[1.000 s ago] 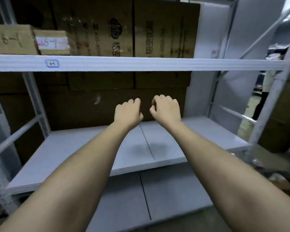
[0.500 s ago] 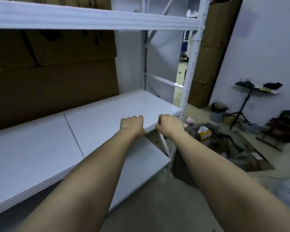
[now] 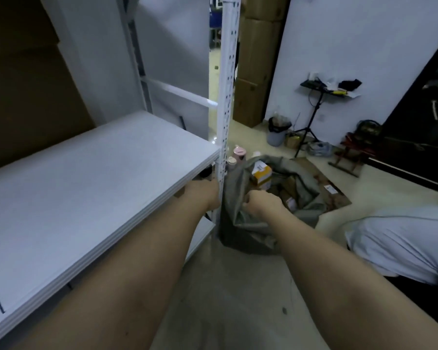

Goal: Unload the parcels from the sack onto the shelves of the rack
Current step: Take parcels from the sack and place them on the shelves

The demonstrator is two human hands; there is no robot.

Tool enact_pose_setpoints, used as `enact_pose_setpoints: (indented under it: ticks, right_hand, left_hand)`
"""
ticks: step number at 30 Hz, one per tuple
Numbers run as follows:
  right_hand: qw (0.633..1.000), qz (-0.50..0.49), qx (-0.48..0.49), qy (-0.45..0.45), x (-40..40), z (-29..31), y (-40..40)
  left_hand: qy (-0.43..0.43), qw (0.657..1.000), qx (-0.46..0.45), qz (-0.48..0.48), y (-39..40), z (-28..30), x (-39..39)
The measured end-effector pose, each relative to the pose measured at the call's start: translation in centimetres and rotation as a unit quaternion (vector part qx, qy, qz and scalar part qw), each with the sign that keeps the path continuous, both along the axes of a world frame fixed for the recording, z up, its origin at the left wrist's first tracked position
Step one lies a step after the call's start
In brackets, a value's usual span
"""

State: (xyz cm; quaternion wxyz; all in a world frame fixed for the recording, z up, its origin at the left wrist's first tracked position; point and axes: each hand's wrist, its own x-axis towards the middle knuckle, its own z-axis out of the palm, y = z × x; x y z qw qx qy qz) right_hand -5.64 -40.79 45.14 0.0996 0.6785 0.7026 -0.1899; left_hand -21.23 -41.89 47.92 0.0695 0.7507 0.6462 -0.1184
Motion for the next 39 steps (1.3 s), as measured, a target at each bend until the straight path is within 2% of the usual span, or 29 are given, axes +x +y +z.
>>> enact_pose_setpoints:
  ticks: [4, 9, 18, 30, 39]
  right_hand:
    - [0.999, -0.013, -0.043, 0.003, 4.4, -1.8, 3.4]
    - [0.997, 0.0, -0.073, -0.022, 9.9, -3.4, 9.5]
    - [0.995, 0.056, -0.054, -0.064, 19.1, -4.7, 19.6]
    - [0.992, 0.078, -0.088, -0.05, 23.4, -7.8, 28.3]
    - [0.99, 0.07, -0.104, -0.065, 23.3, -10.8, 38.4]
  left_hand:
    - [-0.003, 0.998, -0.064, -0.016, 4.2, -2.1, 3.9]
    - [0.027, 0.995, -0.1, 0.007, 9.4, -4.2, 9.3]
    - [0.003, 0.991, -0.121, 0.056, 17.0, -5.4, 17.9]
    - [0.016, 0.986, -0.155, 0.062, 26.5, -7.7, 22.2]
    - [-0.04, 0.985, -0.159, 0.054, 36.5, -11.8, 22.3]
